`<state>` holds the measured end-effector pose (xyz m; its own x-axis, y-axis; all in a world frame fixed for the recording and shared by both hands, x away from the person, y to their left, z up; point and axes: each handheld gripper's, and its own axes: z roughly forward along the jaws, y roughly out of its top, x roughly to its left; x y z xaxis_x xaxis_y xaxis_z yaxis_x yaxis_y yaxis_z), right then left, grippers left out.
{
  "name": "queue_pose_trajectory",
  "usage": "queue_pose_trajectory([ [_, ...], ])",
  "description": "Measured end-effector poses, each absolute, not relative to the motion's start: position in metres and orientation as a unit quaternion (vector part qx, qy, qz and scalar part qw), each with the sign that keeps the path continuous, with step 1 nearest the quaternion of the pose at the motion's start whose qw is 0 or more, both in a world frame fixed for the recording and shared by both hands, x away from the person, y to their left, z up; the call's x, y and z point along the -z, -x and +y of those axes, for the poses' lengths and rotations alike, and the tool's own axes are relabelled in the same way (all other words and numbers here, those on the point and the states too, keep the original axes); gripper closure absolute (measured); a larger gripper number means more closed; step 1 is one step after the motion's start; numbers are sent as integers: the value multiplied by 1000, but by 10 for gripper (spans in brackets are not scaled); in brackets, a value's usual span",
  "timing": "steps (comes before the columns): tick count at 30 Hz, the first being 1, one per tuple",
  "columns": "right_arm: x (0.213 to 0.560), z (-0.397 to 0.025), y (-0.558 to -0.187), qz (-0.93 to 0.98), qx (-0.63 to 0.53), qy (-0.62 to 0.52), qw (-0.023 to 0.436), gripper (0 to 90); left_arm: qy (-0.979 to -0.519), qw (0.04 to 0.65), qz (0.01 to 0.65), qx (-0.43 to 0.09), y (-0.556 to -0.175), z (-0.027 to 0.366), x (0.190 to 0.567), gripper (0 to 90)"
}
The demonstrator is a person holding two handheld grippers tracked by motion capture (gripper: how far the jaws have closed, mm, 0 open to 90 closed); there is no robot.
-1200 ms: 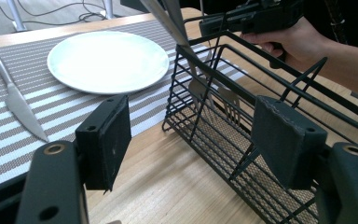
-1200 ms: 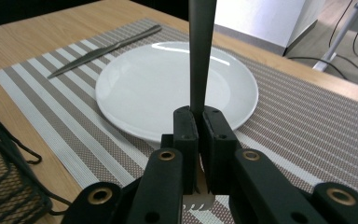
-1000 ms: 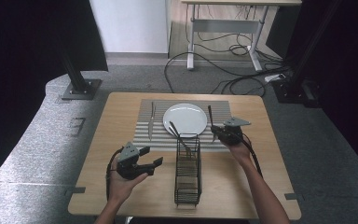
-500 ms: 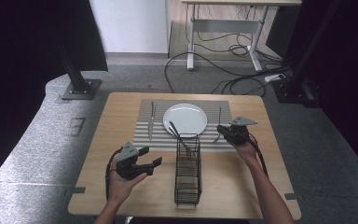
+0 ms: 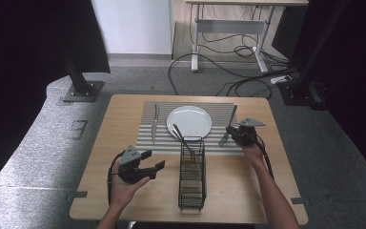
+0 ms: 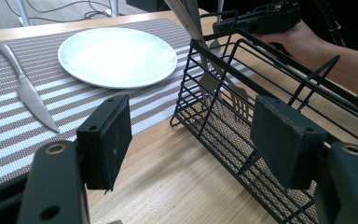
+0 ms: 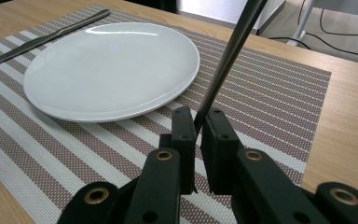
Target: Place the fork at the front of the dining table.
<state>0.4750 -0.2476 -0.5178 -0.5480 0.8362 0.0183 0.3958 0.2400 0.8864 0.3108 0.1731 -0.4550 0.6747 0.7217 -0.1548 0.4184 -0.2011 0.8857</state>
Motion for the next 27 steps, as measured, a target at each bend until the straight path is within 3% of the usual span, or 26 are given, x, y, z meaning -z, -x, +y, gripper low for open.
queue_pose_trajectory([
  [10,513,-251,-472,753,-477,-394,224,867,-761,508,376,-148,-311,173,456,295],
  [20,513,-259,-472,768,-499,-366,168,867,-762,506,376,-147,-311,173,457,297],
  [27,519,-256,-476,762,-490,-381,185,847,-763,505,377,-147,-311,172,458,297],
])
